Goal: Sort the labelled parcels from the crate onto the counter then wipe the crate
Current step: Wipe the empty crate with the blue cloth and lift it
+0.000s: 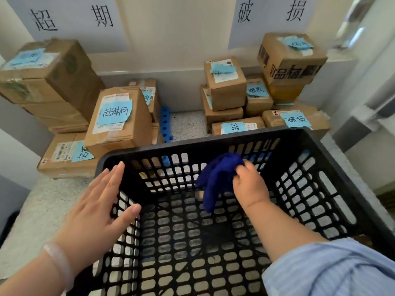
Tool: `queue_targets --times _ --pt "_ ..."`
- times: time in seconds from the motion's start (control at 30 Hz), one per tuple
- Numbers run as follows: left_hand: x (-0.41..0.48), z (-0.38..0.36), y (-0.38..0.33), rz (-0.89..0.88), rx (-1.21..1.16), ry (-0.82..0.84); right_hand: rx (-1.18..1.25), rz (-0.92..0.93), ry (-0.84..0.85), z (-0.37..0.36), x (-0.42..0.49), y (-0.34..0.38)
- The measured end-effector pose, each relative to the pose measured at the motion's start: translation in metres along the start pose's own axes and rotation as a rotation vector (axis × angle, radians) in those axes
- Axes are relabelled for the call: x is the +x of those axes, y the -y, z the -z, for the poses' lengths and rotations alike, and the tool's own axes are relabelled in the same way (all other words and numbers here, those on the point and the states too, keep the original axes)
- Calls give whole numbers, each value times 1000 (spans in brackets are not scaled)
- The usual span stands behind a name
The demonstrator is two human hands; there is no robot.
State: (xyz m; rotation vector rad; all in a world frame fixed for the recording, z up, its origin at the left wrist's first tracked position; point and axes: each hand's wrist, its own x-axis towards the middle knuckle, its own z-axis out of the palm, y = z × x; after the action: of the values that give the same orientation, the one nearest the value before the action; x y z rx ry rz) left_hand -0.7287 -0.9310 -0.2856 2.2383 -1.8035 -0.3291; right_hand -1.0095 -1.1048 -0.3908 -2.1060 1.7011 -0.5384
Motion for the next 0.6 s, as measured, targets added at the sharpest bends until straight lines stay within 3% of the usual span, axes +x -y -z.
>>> queue_targets --times 0.07,0.17,0.33,0.47,0.6 --pt "0 0 0 -3 -10 3 92 -222 -125 6 -2 -5" --pt "0 1 -2 -2 -16 0 434 -558 -300 10 3 -8" --pt "1 4 -1 -11 -25 22 873 -768 -360 9 20 -2" --pt "0 4 2 -18 -10 5 972 -939 -417 -11 33 13" --pt "-1 3 6 -28 -3 12 851 -995 -428 -34 33 46"
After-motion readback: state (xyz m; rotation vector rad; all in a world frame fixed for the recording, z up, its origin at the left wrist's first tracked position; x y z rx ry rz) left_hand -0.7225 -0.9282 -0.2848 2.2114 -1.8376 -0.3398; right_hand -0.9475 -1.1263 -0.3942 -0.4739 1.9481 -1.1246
